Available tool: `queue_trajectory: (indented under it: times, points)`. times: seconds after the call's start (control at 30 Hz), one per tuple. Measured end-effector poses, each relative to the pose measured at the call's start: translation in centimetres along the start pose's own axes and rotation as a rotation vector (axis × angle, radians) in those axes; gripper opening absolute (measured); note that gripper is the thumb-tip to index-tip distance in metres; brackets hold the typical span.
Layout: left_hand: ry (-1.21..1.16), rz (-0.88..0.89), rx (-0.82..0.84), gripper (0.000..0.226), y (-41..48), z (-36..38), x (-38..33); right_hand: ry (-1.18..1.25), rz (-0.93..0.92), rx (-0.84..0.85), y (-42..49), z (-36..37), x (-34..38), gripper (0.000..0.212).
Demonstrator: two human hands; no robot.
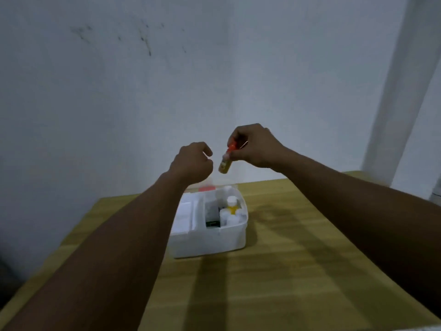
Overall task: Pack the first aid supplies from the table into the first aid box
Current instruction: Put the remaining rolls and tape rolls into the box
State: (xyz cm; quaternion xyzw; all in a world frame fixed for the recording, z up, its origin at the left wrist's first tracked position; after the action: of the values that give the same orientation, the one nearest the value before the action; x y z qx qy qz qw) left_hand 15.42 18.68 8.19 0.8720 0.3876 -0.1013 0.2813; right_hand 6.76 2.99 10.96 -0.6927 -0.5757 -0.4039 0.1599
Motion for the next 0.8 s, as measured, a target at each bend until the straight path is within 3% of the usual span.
queue_trajectory:
  times: [0.17,0.3,0.4,0.57,0.67,0.8]
  points:
    - [0.010,-0.110,-0.021,0.029,-3.6,-2.5,5.9,-0.393,-0.146,0.168,-0.6,7.4,1.3,0.020]
    - [-0.030,-0.103,0.010,0.027,-4.6,-2.2,6.8,-0.678,-0.089,0.314,-1.0,8.7,0.4,0.018]
    - [-0.047,-0.083,0.032,0.027,-4.7,-1.5,6.6,-0.818,-0.088,0.315,-1.3,9.4,0.5,0.016]
    - [-0.060,-0.071,0.052,0.026,-5.0,-0.5,6.8,-0.930,-0.053,0.394,-1.1,12.2,0.1,0.014]
    - [-0.058,-0.078,0.057,0.026,-5.4,-0.6,7.3,-0.988,-0.036,0.425,-0.6,12.9,0.6,0.030]
    - [-0.059,-0.111,0.042,0.025,-5.9,-1.3,8.7,-1.087,-0.051,0.440,-0.3,13.7,1.0,0.035]
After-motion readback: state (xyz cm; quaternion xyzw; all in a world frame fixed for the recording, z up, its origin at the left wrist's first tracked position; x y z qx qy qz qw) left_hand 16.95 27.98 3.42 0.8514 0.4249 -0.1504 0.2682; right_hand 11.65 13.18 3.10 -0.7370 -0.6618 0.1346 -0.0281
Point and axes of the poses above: each hand's wrist, its own y-axis towards the middle knuckle, its own z-axis out of the palm, x = y × z, the point moved 3 cm from there along y, towards the middle knuckle, and after that the axes turned 11 degrees about z, right-handed, at the moved point
